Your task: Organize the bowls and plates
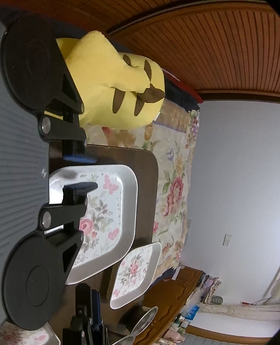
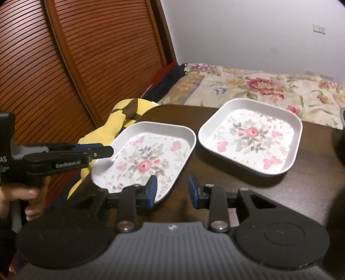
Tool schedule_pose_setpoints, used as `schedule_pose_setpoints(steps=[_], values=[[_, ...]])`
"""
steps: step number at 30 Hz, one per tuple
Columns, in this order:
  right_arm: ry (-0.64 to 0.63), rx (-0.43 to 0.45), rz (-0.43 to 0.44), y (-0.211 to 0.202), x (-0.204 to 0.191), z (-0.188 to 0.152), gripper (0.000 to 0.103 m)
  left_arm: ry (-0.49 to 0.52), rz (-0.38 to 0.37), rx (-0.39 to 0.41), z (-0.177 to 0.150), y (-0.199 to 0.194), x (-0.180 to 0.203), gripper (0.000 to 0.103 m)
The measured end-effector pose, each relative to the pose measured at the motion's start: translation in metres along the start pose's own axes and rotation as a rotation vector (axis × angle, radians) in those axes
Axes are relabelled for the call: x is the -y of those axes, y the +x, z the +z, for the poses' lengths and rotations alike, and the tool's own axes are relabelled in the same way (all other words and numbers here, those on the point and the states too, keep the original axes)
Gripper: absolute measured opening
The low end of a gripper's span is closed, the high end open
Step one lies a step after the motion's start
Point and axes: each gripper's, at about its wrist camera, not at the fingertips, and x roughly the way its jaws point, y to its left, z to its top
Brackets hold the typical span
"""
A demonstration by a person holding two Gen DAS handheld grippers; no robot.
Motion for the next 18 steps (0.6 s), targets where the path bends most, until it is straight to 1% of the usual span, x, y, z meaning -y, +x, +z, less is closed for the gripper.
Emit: schedule_pose_setpoints(steps=[5,7,8,10,12,18], values=[[0.013,-0.021,-0.02,0.013,0.004,0.002,0.031,-0.01,-0.012,-0.011,-0.002,0.004,-0.003,0.017],[0.038,-0.028,-0.012,0.016,0.01,0.004,0.03,-0.014,-0.012,-0.024,-0.004,0.007,-0.004,0.012],[0.047,-0.028,-0.006,0.016,0.012,0.005,0.027,-0.013,-0.014,-0.029,-0.004,0.007,-0.004,0.011],[0.053,-0.029,0.002,0.018,0.014,0.007,0.025,-0.014,-0.019,-0.033,-0.005,0.008,-0.005,0.011],[0.05,-0.033,0.012,0.018,0.014,0.008,0.02,-0.011,-0.019,-0.034,-0.006,0.008,-0.005,0.011],[0.036,-0.049,0.018,0.022,0.011,0.008,0.02,-0.013,-0.025,-0.035,-0.008,0.009,-0.002,0.01]])
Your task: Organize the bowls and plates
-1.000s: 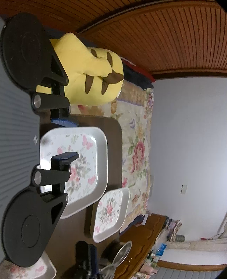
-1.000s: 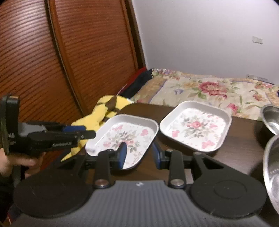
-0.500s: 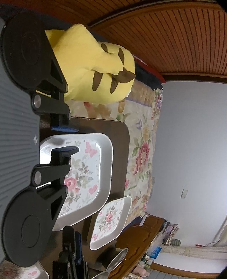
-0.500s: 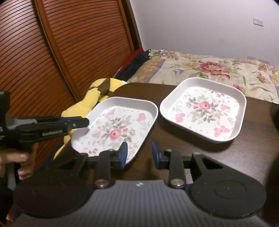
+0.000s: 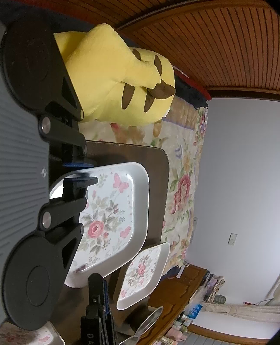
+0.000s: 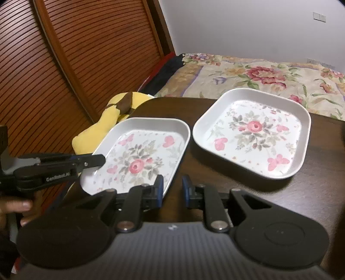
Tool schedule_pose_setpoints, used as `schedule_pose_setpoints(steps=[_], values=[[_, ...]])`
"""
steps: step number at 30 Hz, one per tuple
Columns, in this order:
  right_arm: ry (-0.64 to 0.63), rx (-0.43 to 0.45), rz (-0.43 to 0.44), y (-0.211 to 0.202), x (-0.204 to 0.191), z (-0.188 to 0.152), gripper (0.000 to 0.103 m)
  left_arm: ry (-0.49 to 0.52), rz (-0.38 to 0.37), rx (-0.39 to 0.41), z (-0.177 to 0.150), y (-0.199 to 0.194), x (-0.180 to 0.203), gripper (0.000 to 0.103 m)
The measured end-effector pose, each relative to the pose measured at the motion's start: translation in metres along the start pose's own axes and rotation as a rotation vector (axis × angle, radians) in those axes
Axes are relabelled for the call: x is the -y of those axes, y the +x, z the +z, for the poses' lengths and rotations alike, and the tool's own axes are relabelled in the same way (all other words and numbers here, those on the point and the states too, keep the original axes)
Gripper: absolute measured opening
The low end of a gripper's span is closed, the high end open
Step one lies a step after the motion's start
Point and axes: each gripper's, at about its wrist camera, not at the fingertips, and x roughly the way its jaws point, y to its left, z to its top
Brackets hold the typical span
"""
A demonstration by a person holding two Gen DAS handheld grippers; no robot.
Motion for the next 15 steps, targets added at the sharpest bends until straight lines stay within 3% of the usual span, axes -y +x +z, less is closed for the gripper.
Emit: schedule_pose_setpoints(steps=[15], values=[[-0.017,-0.018,0.01,0.0072,-0.004,-0.0049,0.014,0.003,-0.025,0.001,-0.0032,-0.0013,0.0033,0.008]])
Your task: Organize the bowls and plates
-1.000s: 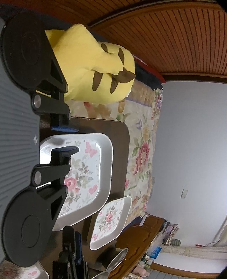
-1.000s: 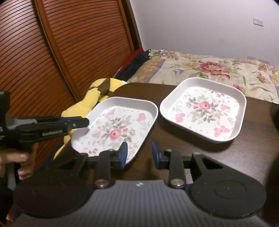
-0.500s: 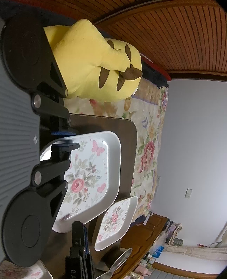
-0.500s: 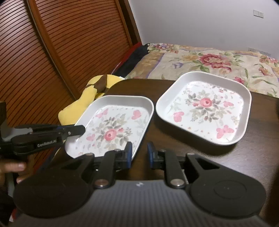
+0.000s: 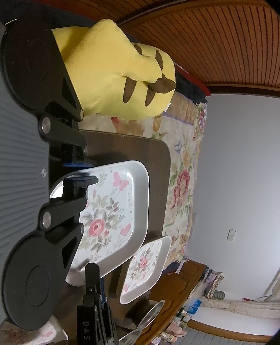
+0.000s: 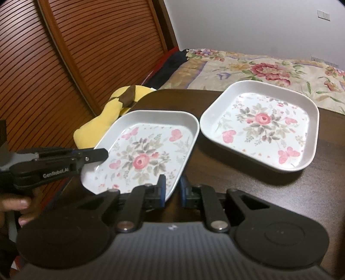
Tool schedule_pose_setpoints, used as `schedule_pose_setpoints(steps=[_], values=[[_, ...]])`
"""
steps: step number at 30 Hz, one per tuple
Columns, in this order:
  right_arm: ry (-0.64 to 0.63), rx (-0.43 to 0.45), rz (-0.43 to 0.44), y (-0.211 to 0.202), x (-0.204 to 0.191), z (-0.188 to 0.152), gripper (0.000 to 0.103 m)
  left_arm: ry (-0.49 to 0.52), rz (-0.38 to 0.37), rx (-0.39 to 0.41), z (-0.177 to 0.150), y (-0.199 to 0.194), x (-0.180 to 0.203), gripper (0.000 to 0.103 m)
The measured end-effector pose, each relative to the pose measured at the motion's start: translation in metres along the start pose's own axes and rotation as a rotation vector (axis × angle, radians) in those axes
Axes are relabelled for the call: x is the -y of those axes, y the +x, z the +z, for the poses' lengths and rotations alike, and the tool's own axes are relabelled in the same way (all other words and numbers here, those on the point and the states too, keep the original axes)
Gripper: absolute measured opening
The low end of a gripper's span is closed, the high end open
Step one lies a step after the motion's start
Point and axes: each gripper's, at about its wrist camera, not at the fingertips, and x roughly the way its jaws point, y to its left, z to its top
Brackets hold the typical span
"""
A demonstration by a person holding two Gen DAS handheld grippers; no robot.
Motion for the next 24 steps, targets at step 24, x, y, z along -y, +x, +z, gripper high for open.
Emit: schedule_pose_setpoints(steps=[24], values=[[0.003,0.142,0.02,-0.087,0.022,-0.005,0.014,0.064,-0.061,0.11,0.008,-0.066,0.063,0.01]])
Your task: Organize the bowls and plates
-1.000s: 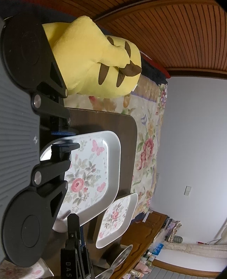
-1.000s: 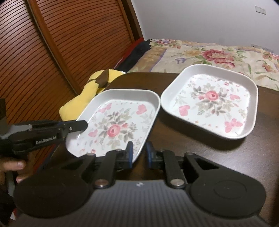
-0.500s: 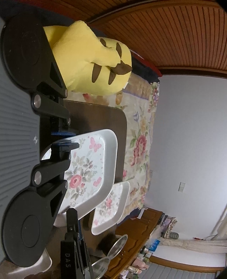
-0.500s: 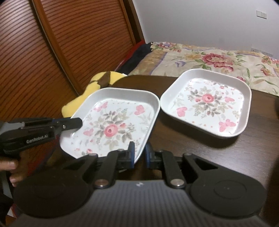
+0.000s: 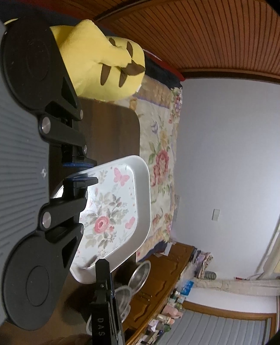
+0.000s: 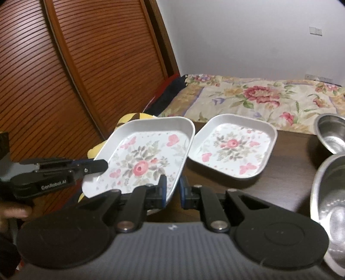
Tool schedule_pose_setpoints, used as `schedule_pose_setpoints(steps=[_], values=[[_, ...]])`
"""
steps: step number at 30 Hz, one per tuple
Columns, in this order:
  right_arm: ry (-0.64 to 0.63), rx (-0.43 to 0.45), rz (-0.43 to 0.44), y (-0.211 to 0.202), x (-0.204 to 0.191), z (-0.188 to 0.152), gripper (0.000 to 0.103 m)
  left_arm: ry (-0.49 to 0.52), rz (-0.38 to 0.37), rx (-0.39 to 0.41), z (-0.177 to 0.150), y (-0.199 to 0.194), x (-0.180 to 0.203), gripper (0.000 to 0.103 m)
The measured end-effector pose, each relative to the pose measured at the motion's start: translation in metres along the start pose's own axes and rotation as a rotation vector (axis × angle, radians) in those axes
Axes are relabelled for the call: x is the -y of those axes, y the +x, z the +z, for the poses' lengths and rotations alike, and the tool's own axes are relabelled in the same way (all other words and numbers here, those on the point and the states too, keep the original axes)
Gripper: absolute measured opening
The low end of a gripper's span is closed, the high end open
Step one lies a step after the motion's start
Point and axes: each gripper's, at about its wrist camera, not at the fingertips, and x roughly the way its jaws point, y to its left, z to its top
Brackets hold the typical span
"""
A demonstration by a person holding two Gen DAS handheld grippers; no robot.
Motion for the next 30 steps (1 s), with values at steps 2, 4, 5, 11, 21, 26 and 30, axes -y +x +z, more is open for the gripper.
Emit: schedule_pose_setpoints(steps=[2,4,5,11,21,26,30], values=[[0.003,0.008,-0.001,-0.007,0.004,-0.001,0.014,0.001,-0.009,0.001,-0.001,-0.005,0.008,0.01],[0.008,0.015,-0.001,-0.013,0.008,-0.004,0.014,0.006,-0.016,0.008,-0.004,-0.01,0.016,0.011],[0.011,0.02,-0.001,-0.017,0.01,-0.005,0.014,0.007,-0.021,0.012,-0.006,-0.013,0.019,0.011],[0.017,0.034,0.0,-0.038,0.018,-0.017,0.014,-0.01,-0.056,0.028,-0.016,-0.028,0.034,0.011],[0.004,0.035,0.009,-0.069,0.019,-0.043,0.014,-0.034,-0.099,0.032,-0.038,-0.054,0.054,0.011],[-0.01,0.021,0.02,-0.08,0.021,-0.055,0.014,-0.011,-0.115,0.042,-0.042,-0.065,0.064,0.011],[-0.02,0.016,0.021,-0.087,0.022,-0.066,0.014,-0.002,-0.127,0.044,-0.048,-0.07,0.069,0.011]])
